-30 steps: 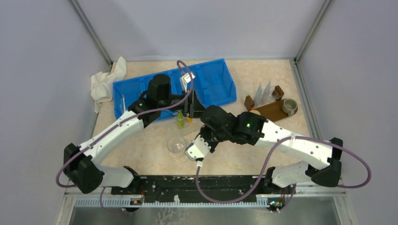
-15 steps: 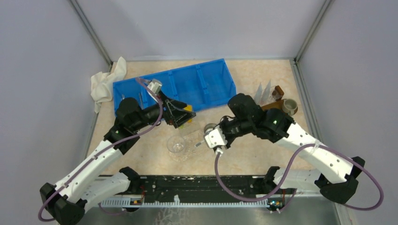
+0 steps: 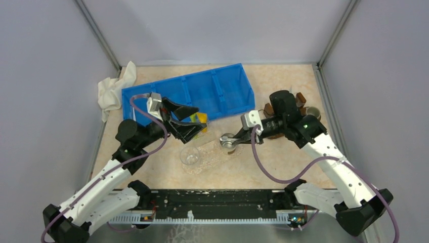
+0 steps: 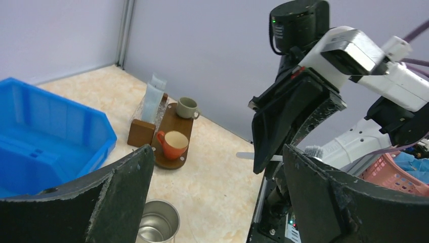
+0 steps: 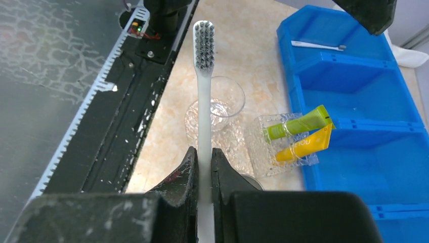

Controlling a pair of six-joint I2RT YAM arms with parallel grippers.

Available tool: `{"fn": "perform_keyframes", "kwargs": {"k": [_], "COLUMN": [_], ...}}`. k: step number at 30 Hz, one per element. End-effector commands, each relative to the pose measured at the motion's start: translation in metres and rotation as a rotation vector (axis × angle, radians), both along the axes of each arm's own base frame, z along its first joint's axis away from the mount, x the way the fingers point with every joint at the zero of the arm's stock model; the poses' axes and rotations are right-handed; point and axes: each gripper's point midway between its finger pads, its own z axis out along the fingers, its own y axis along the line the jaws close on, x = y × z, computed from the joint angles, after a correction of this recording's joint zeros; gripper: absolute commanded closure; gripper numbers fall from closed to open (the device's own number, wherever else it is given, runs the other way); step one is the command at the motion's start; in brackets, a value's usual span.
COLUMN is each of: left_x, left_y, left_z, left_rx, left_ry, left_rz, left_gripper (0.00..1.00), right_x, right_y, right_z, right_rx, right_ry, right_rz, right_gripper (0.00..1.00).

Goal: Prepare toiletry sets of a toothbrush and toothpaste on the tray
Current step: Place the toothbrush in the cup.

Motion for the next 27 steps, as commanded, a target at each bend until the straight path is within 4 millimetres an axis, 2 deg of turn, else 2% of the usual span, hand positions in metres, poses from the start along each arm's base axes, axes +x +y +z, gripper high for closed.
{"fn": "perform_keyframes", "kwargs": {"k": [1, 10, 15, 23, 27], "left_x": [-0.013, -0.022, -0.022, -0.002, 0.009], "left_y": [0.001, 0.009, 0.002, -0.017, -0.023], "left_z": [0.025, 0.041, 0.053, 0.059, 0.054], "left_rx": [-0.065, -0.158, -0.178, -0.157, -0.149], "left_ry": [-0.131, -0.264, -0.319, -0.354, -0.344], "left_rz": [-0.041, -0.034, -0.069, -0.092, -0.077], "left_gripper": [0.00, 0.00, 0.01, 0.01, 0.02], "right_x": [-0.008, 0.009, 0.025, 0.059, 0.067], "right_y": [0.006, 0.009, 0.008, 0.017, 0.021], "right_z": [0.031, 0.039, 0.053, 0.075, 0.080], "right_rx": [0.133, 0.189, 0.228, 0.246, 0.256], "right_ry": [0.069, 0.236, 0.330, 0.345, 0.371], "right_rz": [0.054, 0.015, -0.015, -0.096, -0.103], "right_gripper": [1.00, 1.00, 1.00, 1.00, 1.00]}}
